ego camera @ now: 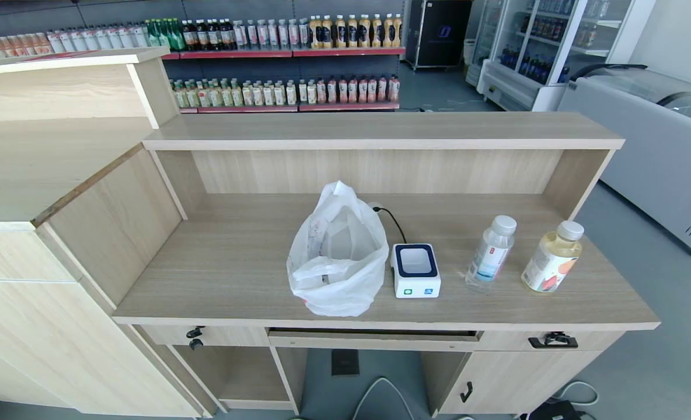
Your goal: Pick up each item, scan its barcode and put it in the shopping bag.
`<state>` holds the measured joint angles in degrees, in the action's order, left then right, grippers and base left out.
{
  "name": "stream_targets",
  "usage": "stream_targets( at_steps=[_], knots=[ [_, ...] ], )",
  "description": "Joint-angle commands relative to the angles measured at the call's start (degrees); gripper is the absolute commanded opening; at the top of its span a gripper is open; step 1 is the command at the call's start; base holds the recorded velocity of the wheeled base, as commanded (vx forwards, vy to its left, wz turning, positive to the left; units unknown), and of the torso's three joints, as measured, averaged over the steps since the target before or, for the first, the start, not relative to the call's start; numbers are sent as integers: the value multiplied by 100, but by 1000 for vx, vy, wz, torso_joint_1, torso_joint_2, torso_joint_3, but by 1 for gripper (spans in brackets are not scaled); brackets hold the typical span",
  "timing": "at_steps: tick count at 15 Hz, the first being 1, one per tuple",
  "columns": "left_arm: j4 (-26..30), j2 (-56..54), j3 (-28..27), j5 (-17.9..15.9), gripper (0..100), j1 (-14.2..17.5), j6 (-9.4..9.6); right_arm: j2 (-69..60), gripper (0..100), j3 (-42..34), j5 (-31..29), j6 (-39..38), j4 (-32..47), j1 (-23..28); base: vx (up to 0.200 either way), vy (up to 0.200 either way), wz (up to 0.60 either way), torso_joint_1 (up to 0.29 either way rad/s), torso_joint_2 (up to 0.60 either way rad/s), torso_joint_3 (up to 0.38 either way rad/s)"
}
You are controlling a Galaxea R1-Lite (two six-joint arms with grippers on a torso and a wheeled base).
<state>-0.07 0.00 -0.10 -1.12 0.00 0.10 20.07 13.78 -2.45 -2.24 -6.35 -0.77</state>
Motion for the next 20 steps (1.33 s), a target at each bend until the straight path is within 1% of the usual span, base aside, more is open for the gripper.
stream_targets(
  at_steps=[1,2,4,6,8,9,12,13,14,16,20],
  knots=[
    [-1,0,1,-2,100,0,-1,2696,0,741,8,31,-1334,-37,0,0,0,0,0,0],
    [-1,0,1,-2,100,0,-1,3074,100,776,8,75,-1580,-29,0,0,0,0,0,0],
    [-1,9,1,-2,100,0,-1,4058,100,820,-1,75,-2046,-20,0,0,0,0,0,0],
    [-1,9,1,-2,100,0,-1,5218,100,749,8,31,-3206,112,0,0,0,0,0,0],
    [-1,0,1,-2,100,0,-1,6343,100,758,184,75,-4164,191,0,0,0,0,0,0],
    [-1,0,1,-2,100,0,-1,6563,100,776,227,75,-4287,217,0,0,0,0,0,0],
    [-1,9,1,-2,100,0,-1,7846,100,960,289,119,-4630,261,0,0,0,0,0,0],
    [-1,9,1,-2,100,0,-1,7987,100,996,289,128,-4735,261,0,0,0,0,0,0],
    [-1,0,1,-2,100,0,-1,8391,100,1066,430,286,-5130,270,0,0,0,0,0,0],
    [-1,0,1,-2,100,0,-1,8857,100,1127,667,769,-5684,323,0,0,0,0,0,0],
    [-1,0,1,-2,100,0,-1,9630,100,1373,790,1042,-6422,288,0,0,0,0,0,0]
  ],
)
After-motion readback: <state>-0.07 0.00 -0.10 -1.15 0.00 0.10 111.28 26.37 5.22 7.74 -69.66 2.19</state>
